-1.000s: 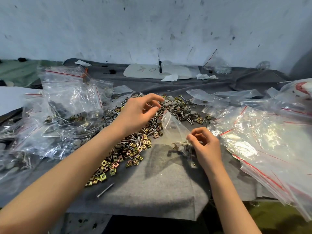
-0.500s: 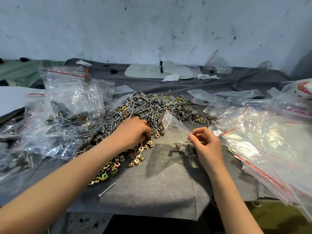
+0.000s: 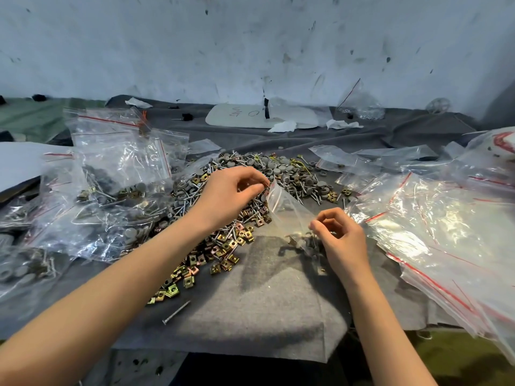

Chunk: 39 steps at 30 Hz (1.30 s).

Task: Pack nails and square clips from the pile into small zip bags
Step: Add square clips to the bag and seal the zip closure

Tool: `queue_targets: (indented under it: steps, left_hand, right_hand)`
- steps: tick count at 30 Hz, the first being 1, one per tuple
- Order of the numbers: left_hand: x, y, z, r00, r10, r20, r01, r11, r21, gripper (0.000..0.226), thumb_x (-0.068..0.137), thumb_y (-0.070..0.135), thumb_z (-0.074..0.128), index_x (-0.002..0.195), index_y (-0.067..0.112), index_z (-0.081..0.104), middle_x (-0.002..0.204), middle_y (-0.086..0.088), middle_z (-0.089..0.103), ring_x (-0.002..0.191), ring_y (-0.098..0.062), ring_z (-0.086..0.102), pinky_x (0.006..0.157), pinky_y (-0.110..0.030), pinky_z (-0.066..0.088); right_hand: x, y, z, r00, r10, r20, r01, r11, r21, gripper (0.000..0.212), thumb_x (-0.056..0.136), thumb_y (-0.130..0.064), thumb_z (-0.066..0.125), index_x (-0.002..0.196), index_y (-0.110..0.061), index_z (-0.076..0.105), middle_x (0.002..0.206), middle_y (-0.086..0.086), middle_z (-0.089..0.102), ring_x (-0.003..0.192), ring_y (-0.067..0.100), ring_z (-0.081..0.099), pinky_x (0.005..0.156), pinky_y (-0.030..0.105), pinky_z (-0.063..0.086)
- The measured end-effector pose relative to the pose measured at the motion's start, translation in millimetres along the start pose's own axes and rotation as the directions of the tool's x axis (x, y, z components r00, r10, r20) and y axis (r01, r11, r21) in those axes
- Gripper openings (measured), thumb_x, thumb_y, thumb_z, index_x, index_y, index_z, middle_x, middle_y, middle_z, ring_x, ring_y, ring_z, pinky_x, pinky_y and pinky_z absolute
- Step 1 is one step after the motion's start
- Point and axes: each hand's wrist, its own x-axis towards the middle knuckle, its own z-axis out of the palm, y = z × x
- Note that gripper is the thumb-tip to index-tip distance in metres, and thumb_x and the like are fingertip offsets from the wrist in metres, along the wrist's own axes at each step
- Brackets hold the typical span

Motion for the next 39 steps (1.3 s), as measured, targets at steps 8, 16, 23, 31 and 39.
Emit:
queue_targets:
  steps: [8,16,23,31,39]
  left_hand:
    - [0,0,8,0.999,-0.018,0.045,0.016,0.999,0.052,0.012,0.09,0.017,0.064,0.097,0.018,0.073,0.078,0.016,0.064,0.07,0.006,0.056,0.062,-0.002,0.04]
    - [-1,3,3,0.993,0.069,0.096,-0.067,0.997,-0.024,0.01,0.091,0.022,0.063,0.094,0.025,0.072,0.092,0.008,0.064,0.074,-0.002,0.056,0.066,-0.016,0.042]
    - [-8,11,3,0.969,0.166,0.185,-0.134,0.976,-0.173,0.018,0.091,0.015,0.062,0.096,0.031,0.068,0.087,0.01,0.062,0.067,-0.009,0.054,0.058,-0.018,0.04]
    - [-6,7,6,0.935,0.096,0.342,-0.092,0.995,-0.028,0.012,0.094,0.022,0.058,0.093,0.029,0.066,0.073,0.009,0.067,0.062,-0.01,0.064,0.056,-0.019,0.051]
    - [-8,2,13,0.935,-0.02,0.354,0.045,0.997,-0.062,0.006,0.092,0.018,0.061,0.092,0.015,0.067,0.07,0.007,0.069,0.058,-0.008,0.066,0.054,-0.016,0.051]
  right_hand:
    - [0,1,0,1.0,0.002,-0.001,-0.002,1.0,0.003,0.02,0.083,-0.005,0.069,0.073,-0.021,0.06,0.065,-0.008,0.059,0.056,0.0,0.052,0.053,0.012,0.039]
    - [0,1,-1,1.0,0.006,-0.005,-0.006,1.0,0.006,0.022,0.083,-0.005,0.069,0.073,-0.022,0.06,0.065,-0.007,0.06,0.057,0.003,0.053,0.053,0.014,0.041]
    - [-1,0,0,1.0,0.002,-0.004,-0.002,1.0,0.0,0.023,0.083,-0.003,0.068,0.073,-0.022,0.06,0.065,-0.007,0.061,0.06,0.005,0.057,0.056,0.017,0.044]
    - [0,0,1,1.0,0.001,0.01,-0.001,1.0,-0.006,0.021,0.082,-0.004,0.07,0.073,-0.02,0.061,0.065,-0.009,0.061,0.059,0.002,0.054,0.056,0.013,0.042]
    - [1,3,0,1.0,0.002,0.01,-0.003,1.0,0.005,0.022,0.082,-0.005,0.07,0.073,-0.023,0.061,0.069,-0.004,0.064,0.064,0.009,0.059,0.059,0.016,0.045]
